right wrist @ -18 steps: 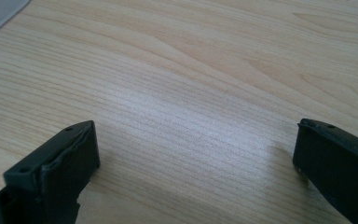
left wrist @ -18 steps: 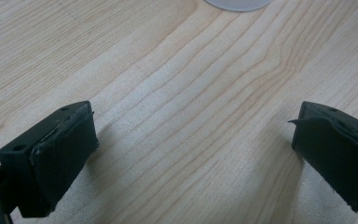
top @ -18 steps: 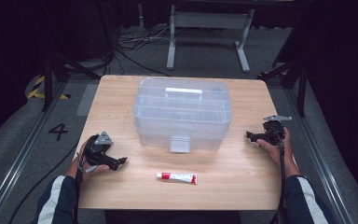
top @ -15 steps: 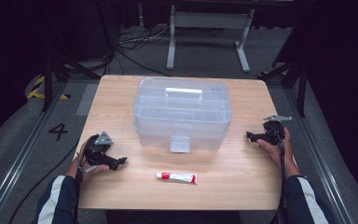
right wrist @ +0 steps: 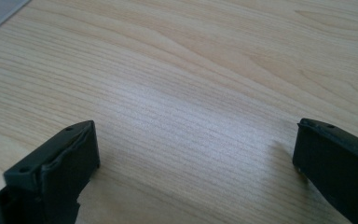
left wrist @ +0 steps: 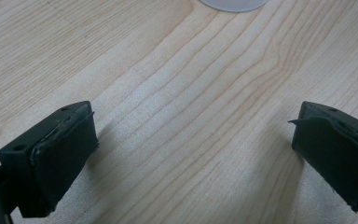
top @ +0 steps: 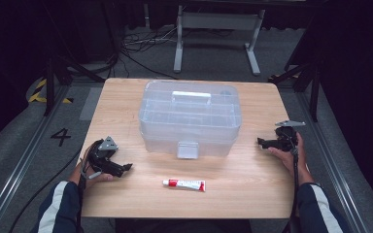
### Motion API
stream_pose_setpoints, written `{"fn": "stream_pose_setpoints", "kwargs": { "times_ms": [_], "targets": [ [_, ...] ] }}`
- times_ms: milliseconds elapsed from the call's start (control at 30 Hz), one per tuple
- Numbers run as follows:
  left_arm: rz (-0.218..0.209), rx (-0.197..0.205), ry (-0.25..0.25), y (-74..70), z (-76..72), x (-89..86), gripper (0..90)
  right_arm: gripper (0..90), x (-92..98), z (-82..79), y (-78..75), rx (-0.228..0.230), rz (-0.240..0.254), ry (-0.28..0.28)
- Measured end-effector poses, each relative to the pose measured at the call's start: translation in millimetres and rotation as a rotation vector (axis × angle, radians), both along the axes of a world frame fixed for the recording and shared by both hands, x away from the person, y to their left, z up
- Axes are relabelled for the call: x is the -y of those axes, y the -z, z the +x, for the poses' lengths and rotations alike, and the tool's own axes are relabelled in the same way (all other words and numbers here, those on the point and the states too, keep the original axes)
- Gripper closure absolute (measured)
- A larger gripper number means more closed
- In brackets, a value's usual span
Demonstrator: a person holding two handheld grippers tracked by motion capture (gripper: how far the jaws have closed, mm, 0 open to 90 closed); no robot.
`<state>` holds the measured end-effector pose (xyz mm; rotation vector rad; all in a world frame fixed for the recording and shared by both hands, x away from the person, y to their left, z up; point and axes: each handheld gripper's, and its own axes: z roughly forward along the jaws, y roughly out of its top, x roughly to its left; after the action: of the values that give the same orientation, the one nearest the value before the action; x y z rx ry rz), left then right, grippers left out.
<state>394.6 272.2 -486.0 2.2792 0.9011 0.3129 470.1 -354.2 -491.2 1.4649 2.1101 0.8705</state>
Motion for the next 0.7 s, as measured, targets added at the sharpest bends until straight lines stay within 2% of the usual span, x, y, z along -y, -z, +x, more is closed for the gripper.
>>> {"fn": "stream_pose_setpoints", "kwargs": {
  "times_ms": [167, 267, 467, 567, 700],
  "targets": [
    [0.001, -0.002, -0.013, -0.2, -1.9, 0.3, 0.6, 7.2, 2.6, -2.6, -1.2, 0.007, 0.008, 0.012],
    [0.001, 0.002, -0.019, -0.1, -3.5, -0.1, 0.6, 17.4, 4.2, -3.7, -3.0, 0.021, 0.019, 0.007],
    [0.003, 0.003, -0.013, -0.2, -3.0, -0.5, 0.5, 20.2, 2.7, -4.0, -4.7, 0.018, 0.009, -0.024],
    [0.003, 0.002, -0.010, -0.3, -2.7, -0.6, 0.4, 20.4, 2.0, -5.3, -8.9, 0.041, 0.010, -0.033],
    [0.002, 0.001, -0.008, -0.2, -2.6, -0.6, 0.4, 20.9, 0.4, -7.9, -13.5, 0.048, 0.004, -0.052]
  ]
}}
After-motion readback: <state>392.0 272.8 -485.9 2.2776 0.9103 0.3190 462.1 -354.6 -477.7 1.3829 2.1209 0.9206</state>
